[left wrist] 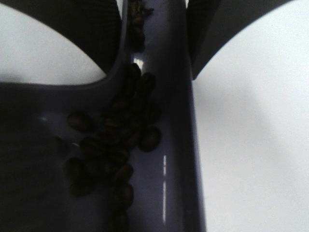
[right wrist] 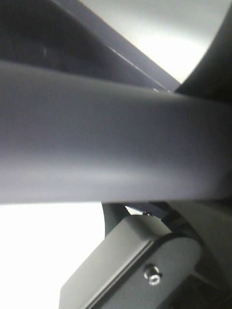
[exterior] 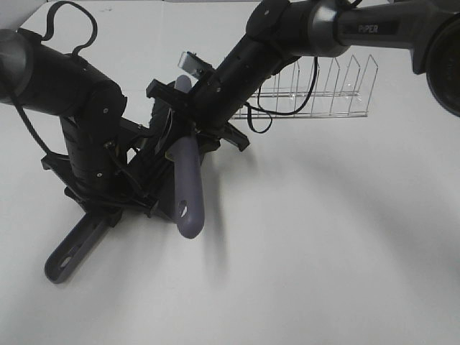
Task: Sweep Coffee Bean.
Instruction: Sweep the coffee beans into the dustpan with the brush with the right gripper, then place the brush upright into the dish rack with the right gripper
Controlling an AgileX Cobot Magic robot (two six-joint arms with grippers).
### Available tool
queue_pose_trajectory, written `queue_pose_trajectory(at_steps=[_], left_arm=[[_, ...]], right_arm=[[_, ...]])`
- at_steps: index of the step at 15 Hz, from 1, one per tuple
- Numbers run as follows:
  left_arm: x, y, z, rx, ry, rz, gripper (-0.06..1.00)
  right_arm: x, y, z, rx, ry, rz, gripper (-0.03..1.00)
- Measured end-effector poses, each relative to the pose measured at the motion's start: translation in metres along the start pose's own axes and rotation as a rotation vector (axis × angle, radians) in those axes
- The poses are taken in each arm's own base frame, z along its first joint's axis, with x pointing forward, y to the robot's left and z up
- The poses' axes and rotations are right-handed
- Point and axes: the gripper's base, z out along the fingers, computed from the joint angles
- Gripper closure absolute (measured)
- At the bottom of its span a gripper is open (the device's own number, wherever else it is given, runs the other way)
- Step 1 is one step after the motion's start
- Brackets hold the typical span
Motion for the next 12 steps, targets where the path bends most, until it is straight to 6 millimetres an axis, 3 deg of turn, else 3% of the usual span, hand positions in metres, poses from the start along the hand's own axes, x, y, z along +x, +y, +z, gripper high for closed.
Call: queue_pose_trajectory(at_steps=[4,10,12], left_arm=[[0.0,0.0,0.0,0.001,-0.002,0.003,0.63],[0.0,0.0,0.0,0.009,-0.003,0.016,0.63],[-0.001,0.0,0.0,0.011,-0.004,0.018,0.63]], right_arm=[[0.003,0.003,-0.056,0.121,-0.024,-0.093,0.7],[0.013,-0.004,-0.105,0.486,-0.078,-0.15,0.7],[0.039,-0.008,-0.122,0.558,-0.058,-0.156,0.7]])
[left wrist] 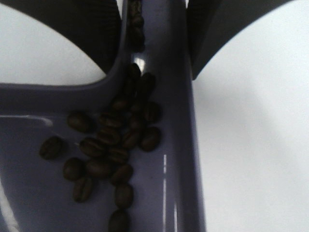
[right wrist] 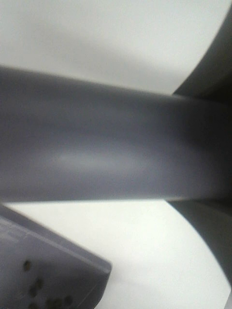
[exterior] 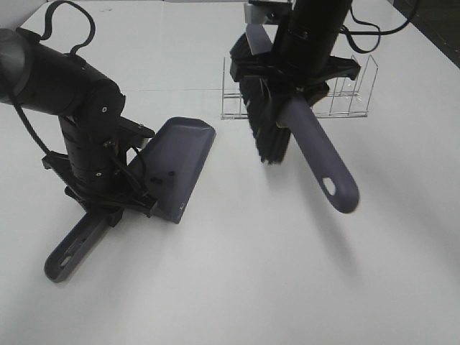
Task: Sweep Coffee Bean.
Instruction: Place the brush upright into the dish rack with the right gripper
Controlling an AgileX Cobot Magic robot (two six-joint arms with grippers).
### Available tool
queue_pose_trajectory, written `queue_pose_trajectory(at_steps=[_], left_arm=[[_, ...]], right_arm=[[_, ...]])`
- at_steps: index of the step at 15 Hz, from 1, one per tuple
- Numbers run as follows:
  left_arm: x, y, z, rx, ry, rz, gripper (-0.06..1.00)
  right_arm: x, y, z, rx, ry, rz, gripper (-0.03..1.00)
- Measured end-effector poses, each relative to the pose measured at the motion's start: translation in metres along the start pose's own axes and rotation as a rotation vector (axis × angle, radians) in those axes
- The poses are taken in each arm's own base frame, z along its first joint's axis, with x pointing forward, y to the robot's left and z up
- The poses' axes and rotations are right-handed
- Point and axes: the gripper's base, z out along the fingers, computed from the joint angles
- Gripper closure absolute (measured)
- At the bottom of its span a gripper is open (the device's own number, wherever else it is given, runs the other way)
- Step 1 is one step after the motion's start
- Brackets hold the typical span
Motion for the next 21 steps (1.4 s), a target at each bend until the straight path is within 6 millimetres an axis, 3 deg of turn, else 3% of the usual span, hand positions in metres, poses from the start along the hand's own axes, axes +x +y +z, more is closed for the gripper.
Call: queue_pose_trajectory(at_steps=[3,6,8,12,15,16,21], left_arm=[[0.0,0.0,0.0,0.006,0.002,0.003,0.63],[0.0,-0.003,0.0,0.042,0.006,0.003,0.63],[0.001,-0.005,0.0,0.061,0.01,-0.016,0.63],[0.001,-0.006,0.0,0.073,0.015,-0.028,0.63],[0.001,-0.007,0.0,0.08,0.018,-0.035,0.63],[0.001,-0.007,0.0,0.083,0.019,-0.039,0.63],[0.002,-0.007,0.0,0.085,0.022,-0.039,0.63]], right_arm=[[0.042,-0.022,0.013,0.124,0.133,0.007,0.7],[0.053,-0.056,0.023,0.19,0.192,0.075,0.7],[0.048,-0.083,0.029,0.231,0.203,0.113,0.7],[0.036,-0.117,0.052,0.223,0.246,0.142,0.7],[0.022,-0.125,0.061,0.238,0.231,0.124,0.7],[0.008,-0.126,0.067,0.236,0.212,0.118,0.7],[-0.01,-0.128,0.078,0.219,0.184,0.1,0.7]])
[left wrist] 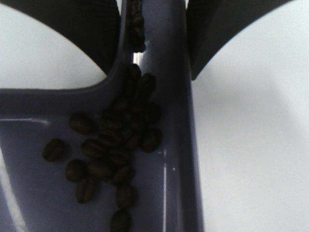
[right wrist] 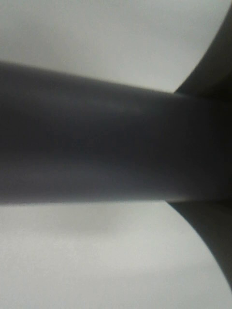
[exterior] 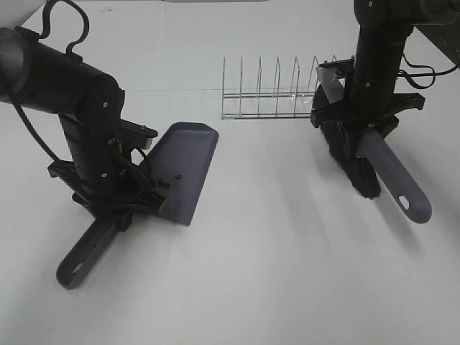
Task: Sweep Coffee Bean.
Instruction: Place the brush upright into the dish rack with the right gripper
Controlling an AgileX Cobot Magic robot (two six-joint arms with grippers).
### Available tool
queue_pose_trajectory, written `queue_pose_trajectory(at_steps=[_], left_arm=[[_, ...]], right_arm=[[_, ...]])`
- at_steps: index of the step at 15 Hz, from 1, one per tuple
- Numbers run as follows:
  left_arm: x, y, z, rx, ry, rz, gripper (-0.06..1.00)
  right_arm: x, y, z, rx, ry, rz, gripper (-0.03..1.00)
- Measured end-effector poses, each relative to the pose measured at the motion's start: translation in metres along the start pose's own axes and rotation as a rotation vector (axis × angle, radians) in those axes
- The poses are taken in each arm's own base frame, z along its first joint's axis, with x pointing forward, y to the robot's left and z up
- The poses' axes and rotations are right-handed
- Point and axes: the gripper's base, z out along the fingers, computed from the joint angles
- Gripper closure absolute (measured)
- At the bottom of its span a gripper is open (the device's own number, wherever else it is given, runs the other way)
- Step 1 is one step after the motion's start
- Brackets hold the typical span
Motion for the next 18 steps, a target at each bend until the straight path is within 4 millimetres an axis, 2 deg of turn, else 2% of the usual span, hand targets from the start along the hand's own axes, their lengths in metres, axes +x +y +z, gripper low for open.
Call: queue_pose_trajectory(at_steps=[3,7,12,18], left_arm=[[0.0,0.0,0.0,0.0,0.001,0.001,0.63],[0.0,0.0,0.0,0.001,0.005,-0.001,0.63],[0.001,0.0,0.0,0.003,0.01,-0.004,0.63],[0.001,-0.001,0.0,0.006,0.016,-0.008,0.63]], right_arm=[[-0.013,0.001,0.003,-0.004,-0.022,0.002,0.7],[-0.035,-0.003,-0.005,-0.007,-0.097,0.018,0.7],[-0.042,-0.016,-0.007,-0.072,-0.126,0.062,0.7],[-0.055,-0.013,-0.005,-0.155,-0.16,0.075,0.7]])
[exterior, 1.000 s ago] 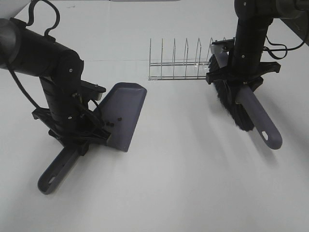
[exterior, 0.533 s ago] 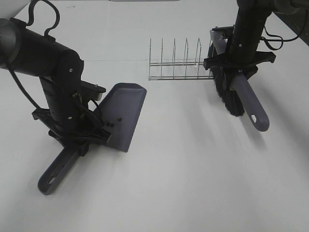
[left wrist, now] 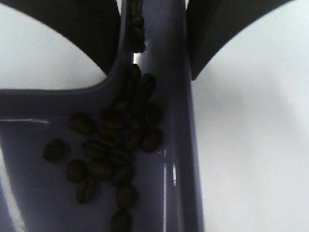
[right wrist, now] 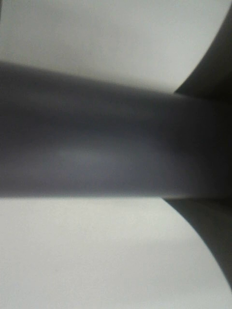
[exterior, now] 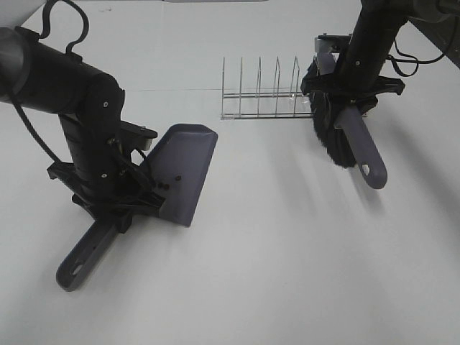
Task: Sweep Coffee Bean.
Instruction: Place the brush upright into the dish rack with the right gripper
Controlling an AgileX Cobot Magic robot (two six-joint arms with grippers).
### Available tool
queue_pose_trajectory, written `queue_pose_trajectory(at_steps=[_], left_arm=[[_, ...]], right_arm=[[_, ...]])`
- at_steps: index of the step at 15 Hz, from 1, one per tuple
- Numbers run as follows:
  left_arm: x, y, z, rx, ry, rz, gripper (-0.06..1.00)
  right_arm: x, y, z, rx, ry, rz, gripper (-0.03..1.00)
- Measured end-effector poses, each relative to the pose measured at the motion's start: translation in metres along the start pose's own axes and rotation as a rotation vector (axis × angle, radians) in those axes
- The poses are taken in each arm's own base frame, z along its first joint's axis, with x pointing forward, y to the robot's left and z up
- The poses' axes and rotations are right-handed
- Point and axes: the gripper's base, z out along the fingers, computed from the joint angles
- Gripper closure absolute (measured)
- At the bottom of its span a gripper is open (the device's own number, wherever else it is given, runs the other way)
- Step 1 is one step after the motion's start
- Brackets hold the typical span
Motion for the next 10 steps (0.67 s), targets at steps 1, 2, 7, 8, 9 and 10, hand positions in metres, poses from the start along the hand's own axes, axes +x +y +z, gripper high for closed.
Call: queue_pose_trajectory(at_steps=[1,2,7,8,9,10], left_arm=[[0.0,0.0,0.0,0.0,0.002,-0.001,0.63],[0.0,0.0,0.0,0.001,0.005,-0.002,0.63],[0.001,0.0,0.0,0.002,0.009,-0.003,0.63],[0.001,0.0,0.0,0.002,0.009,-0.003,0.63],[0.001,0.0,0.0,0.002,0.01,-0.003,0.63],[0.001,0.0,0.0,0.002,0.01,-0.004,0.63]], right_arm=[[-0.002,0.0,0.001,-0.003,-0.004,0.002,0.7],[-0.011,0.001,-0.002,-0.005,-0.044,0.011,0.7],[-0.017,0.001,-0.002,-0.011,-0.071,0.017,0.7],[-0.017,0.001,-0.002,-0.011,-0.071,0.017,0.7],[-0.017,0.001,-0.002,-0.006,-0.072,0.016,0.7],[-0.018,0.0,-0.003,-0.001,-0.075,0.023,0.7]])
